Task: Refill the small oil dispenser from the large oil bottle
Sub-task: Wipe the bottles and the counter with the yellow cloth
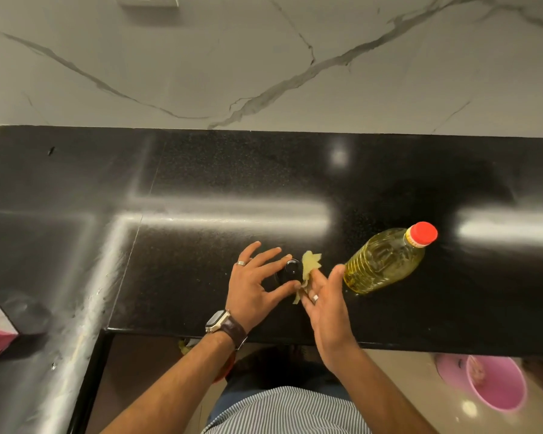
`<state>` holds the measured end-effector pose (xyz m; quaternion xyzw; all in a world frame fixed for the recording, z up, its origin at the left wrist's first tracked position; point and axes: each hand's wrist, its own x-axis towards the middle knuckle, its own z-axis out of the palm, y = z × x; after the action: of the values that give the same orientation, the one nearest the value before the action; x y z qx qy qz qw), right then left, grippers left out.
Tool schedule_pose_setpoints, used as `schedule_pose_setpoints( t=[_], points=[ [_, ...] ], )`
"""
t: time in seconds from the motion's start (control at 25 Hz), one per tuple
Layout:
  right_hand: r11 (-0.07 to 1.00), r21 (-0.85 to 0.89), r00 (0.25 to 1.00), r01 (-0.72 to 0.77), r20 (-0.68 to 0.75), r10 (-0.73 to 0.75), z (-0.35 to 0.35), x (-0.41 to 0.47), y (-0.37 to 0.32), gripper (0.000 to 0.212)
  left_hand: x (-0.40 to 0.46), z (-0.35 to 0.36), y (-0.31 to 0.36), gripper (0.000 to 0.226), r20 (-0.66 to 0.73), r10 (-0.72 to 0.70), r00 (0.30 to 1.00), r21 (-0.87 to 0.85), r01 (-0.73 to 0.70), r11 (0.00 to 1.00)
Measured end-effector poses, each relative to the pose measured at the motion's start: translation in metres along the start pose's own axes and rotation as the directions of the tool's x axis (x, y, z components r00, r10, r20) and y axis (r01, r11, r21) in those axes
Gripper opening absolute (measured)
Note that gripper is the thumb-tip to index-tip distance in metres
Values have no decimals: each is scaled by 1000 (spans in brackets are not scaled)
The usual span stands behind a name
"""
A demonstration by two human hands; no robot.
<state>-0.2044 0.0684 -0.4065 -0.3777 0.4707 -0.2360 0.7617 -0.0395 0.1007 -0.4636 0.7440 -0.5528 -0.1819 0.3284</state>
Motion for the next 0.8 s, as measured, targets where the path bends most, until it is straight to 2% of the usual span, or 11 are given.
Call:
schedule_pose_setpoints(
  t=[0.12,0.28,0.44,0.64,0.8],
  points=[
    [992,103,997,-74,-19,76,7,4,-6,99,0,-3,0,55,-4,17,1000,25,-17,1000],
    [976,208,997,-61,-26,67,15,-14,1,108,0,-3,3,57,5,-13,1000,41,13,999],
    [965,246,995,-86,-25,95,17,2,-1,89,-1,-1,1,55,13,-23,1000,29,23,999],
    [957,264,992,-120,7,122,18,-15,-7,101,-2,-1,5,55,-6,-43,999,-4,43,999],
    [946,274,985,-172,24,172,16,-8,-6,95,-5,0,6,53,-2,-54,999,-18,54,998]
  ],
)
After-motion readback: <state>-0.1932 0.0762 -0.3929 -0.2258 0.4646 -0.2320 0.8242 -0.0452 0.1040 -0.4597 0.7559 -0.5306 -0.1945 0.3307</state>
